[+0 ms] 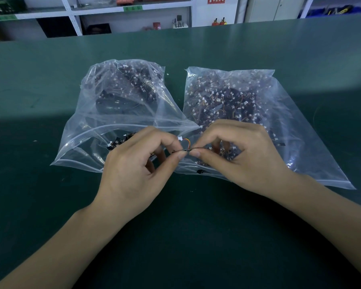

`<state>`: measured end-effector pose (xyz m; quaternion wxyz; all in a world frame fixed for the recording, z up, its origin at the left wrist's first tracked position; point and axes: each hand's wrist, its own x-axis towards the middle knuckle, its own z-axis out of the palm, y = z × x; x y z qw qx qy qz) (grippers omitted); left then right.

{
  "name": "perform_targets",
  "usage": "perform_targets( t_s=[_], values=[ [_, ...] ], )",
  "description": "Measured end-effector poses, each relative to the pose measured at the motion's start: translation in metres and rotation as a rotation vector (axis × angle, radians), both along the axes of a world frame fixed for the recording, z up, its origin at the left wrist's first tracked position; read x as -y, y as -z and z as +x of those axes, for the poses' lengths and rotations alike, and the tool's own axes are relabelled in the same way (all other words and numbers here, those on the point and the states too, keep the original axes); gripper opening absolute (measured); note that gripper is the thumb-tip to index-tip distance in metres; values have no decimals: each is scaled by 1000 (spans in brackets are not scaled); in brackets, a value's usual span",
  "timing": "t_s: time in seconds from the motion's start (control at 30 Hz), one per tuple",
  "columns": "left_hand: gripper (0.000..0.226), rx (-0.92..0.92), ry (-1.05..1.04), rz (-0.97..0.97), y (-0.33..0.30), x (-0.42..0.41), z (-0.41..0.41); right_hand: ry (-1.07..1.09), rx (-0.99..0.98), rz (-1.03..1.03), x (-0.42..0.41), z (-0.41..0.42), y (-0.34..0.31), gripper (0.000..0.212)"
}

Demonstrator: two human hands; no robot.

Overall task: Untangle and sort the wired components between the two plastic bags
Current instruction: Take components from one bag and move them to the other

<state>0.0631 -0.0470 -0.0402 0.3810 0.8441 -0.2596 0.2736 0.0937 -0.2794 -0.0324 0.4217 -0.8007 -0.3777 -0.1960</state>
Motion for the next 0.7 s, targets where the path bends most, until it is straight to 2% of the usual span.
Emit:
perform_targets(
  t_s=[0.2, 0.43, 0.57, 0.7],
  values=[
    [5, -12, -9, -7, -1, 0, -1, 18, -14, -9, -1, 1, 4, 7],
    [4, -1, 25, -61, -6, 3, -5, 24, 24, -206, -1, 0, 8, 28],
    [4, 15, 77, -36, -8, 3, -7, 40, 33, -310, 2, 2, 7, 25],
    [6, -6, 59, 6, -6, 2, -5, 57, 47, -275, 3, 2, 6, 20]
  ],
)
